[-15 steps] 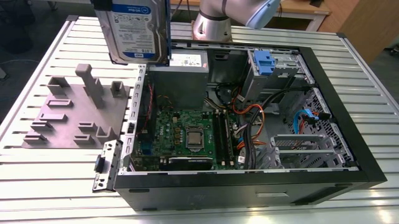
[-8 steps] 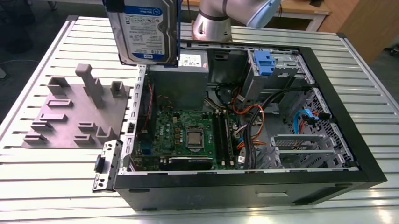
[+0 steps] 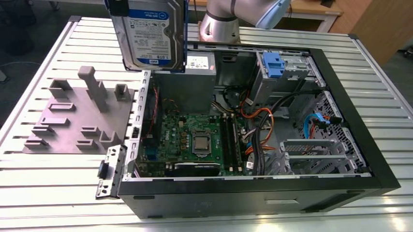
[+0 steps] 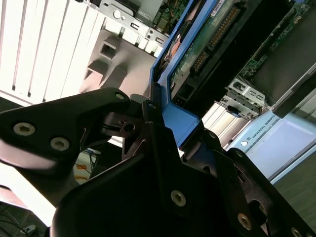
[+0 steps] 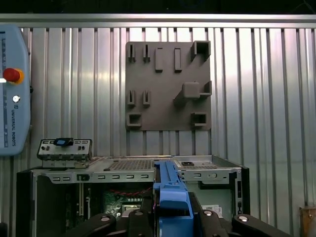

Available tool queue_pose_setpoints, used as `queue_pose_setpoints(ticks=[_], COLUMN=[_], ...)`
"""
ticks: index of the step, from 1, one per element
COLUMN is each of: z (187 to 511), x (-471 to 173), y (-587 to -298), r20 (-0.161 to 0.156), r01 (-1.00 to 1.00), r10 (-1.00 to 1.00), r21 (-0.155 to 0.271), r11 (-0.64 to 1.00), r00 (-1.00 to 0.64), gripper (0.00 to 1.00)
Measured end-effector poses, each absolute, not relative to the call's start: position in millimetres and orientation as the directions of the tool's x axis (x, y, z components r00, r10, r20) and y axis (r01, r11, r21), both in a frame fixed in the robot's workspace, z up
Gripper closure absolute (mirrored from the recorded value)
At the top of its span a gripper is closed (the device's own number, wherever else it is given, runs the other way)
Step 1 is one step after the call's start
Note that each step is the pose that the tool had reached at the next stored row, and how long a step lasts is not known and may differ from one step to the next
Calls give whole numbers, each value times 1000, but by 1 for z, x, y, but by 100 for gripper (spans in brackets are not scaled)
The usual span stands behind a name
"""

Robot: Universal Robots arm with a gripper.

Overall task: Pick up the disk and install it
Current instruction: 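Pick up the disk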

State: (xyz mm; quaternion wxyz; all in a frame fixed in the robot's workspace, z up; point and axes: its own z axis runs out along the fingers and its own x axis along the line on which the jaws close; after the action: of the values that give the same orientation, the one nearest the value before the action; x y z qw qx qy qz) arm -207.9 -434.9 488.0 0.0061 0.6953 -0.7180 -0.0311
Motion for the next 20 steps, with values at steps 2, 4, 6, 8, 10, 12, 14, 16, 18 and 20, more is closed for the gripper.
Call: queue_pose_setpoints(ticks=[2,4,6,8,10,12,14,16,18,20], z=[488,488,488,488,488,488,488,488,488,488], x=[-208,-208,-208,-208,-208,-207,-205,-203,-200,-199], y=[-435,-435,-435,-435,-435,-435,-435,-435,-435,-435], r20=[-34,-34,-34,-35,-34,-34,-34,-34,-34,-34], r01=[-998,-998,-998,-998,-998,-998,-998,-998,-998,-998], r10=[-999,-999,-999,-999,-999,-999,-999,-999,-999,-999], r21=[53,53,53,53,53,53,53,53,53,53], r11=[31,31,31,31,31,31,31,31,31,31], r00=[-33,-33,-33,-33,-33,-33,-33,-33,-33,-33], gripper=[64,64,64,64,64,64,64,64,64,64])
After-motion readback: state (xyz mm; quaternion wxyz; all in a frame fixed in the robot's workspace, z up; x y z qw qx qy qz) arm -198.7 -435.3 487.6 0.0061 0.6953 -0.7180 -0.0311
